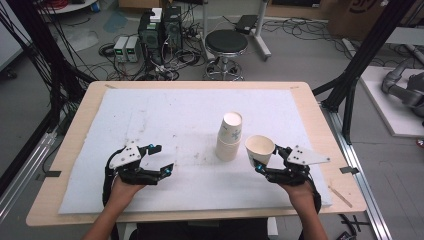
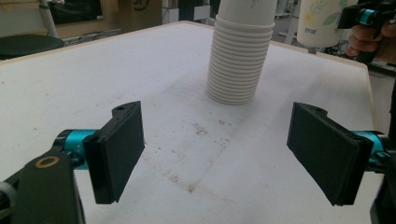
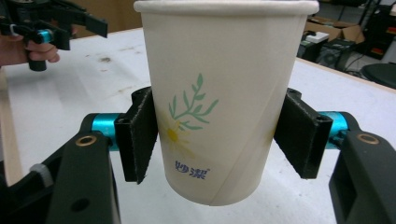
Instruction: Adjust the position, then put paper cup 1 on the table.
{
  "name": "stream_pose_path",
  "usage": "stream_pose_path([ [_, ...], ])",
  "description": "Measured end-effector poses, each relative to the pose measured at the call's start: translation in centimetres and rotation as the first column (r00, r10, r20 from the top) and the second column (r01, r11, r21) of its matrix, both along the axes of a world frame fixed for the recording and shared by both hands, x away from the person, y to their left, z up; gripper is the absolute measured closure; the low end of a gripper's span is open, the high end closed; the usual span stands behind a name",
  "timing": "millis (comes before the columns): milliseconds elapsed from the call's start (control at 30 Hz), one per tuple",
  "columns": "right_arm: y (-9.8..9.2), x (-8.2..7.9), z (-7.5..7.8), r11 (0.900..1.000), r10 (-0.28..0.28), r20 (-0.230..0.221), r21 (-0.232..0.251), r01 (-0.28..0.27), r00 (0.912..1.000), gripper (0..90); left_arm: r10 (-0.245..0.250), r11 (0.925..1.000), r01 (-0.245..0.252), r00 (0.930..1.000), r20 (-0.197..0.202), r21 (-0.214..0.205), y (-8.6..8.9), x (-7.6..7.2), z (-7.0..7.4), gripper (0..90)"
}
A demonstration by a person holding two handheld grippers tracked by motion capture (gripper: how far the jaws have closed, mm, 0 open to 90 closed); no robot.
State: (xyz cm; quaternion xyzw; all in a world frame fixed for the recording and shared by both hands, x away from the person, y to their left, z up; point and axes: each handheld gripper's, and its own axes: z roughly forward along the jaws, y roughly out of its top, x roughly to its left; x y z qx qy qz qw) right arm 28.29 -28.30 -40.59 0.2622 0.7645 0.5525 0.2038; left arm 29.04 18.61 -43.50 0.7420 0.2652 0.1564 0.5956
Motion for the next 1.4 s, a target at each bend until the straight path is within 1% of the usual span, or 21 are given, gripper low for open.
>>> stream_pose_path([
  [33,-0.2,0.0,0.0,0.9998,-0.014,-0.004,0.01,0.014,0.9999,35.3,0.0,1.0,0.0,1.0,-0.002,-0.004,0.0,0.0,0.0,18.9],
  [100,-0.3,0.0,0.0,0.9997,-0.021,-0.002,0.012,0.021,0.9998,35.3,0.002,1.0,-0.002,1.0,0.001,-0.002,0.1,0.0,0.0,18.9],
  [133,-0.5,0.0,0.0,0.9993,-0.036,0.009,0.011,0.036,0.9993,35.3,0.009,0.9999,-0.009,1.0,0.002,-0.008,0.1,0.0,0.0,18.9],
  [200,-0.6,0.0,0.0,0.999,-0.043,0.012,0.012,0.043,0.999,35.3,0.01,0.9999,-0.009,1.0,0.002,-0.011,0.3,0.0,0.0,18.9],
  [233,-0.9,0.1,0.0,0.9978,-0.064,0.018,0.015,0.064,0.9978,35.3,0.012,0.9999,-0.012,0.9999,0.002,-0.007,0.4,0.0,0.0,18.9],
  [267,-0.9,0.1,0.0,0.9978,-0.064,0.018,0.015,0.064,0.9978,35.3,0.016,0.9998,-0.016,0.9999,0.003,-0.012,0.4,0.0,0.0,18.9],
  [300,-1.0,0.0,0.0,0.9968,-0.077,0.016,0.021,0.077,0.9969,35.3,0.018,0.9997,-0.018,0.9998,0.002,-0.015,0.5,0.0,0.0,18.9],
  [333,-1.3,0.1,0.1,0.9944,-0.101,0.023,0.033,0.1,0.9946,35.3,0.022,0.9997,-0.021,0.9997,0.007,-0.015,0.6,0.0,0.0,18.9],
  [367,-1.3,0.1,0.1,0.9944,-0.101,0.023,0.033,0.1,0.9946,35.3,0.025,0.9996,-0.025,0.9997,0.008,-0.016,0.7,-0.1,0.1,18.9],
  [400,-1.6,0.1,0.1,0.9922,-0.12,0.025,0.038,0.119,0.9924,35.2,0.03,0.9994,-0.03,0.9995,0.01,-0.019,0.8,-0.1,0.1,18.9],
  [533,-2.2,0.0,0.1,0.9864,-0.16,0.035,0.045,0.158,0.9866,35.3,0.048,0.9984,-0.048,0.9987,0.018,-0.029,1.2,0.0,0.2,18.9],
  [600,-2.3,0.0,0.1,0.9848,-0.168,0.033,0.052,0.166,0.9853,35.3,0.048,0.9982,-0.047,0.9988,0.014,-0.037,1.4,0.0,0.2,18.9],
  [700,-2.6,-0.1,0.2,0.9813,-0.186,0.036,0.058,0.184,0.9819,35.3,0.059,0.9971,-0.057,0.9981,0.022,-0.049,1.8,0.1,0.4,18.9],
  [833,-2.6,-0.2,0.2,0.9807,-0.189,0.04,0.056,0.187,0.9811,35.3,0.07,0.9956,-0.068,0.9973,0.021,-0.064,2.0,0.1,0.4,18.9],
  [1067,-2.6,-0.3,0.2,0.979,-0.199,0.044,0.055,0.196,0.9791,35.3,0.067,0.9959,-0.065,0.9976,0.017,-0.062,2.0,0.1,0.4,18.9],
  [1233,-2.6,0.0,0.2,0.9773,-0.208,0.047,0.052,0.205,0.9771,35.3,0.062,0.9964,-0.061,0.998,0.011,-0.059,2.1,0.1,0.3,18.9],
  [1333,-2.5,0.6,0.2,0.9718,-0.231,0.046,0.061,0.228,0.9719,35.2,0.063,0.9963,-0.062,0.998,0.011,-0.059,2.1,0.1,0.3,18.9],
  [1367,-2.5,0.6,0.2,0.9718,-0.231,0.046,0.061,0.228,0.9719,35.2,0.061,0.9964,-0.061,0.9981,0.009,-0.059,2.1,0.1,0.3,18.9],
  [1400,-2.6,1.0,0.2,0.9674,-0.248,0.044,0.063,0.245,0.9677,35.3,0.062,0.9963,-0.062,0.998,0.01,-0.059,2.1,0.1,0.3,18.9],
])
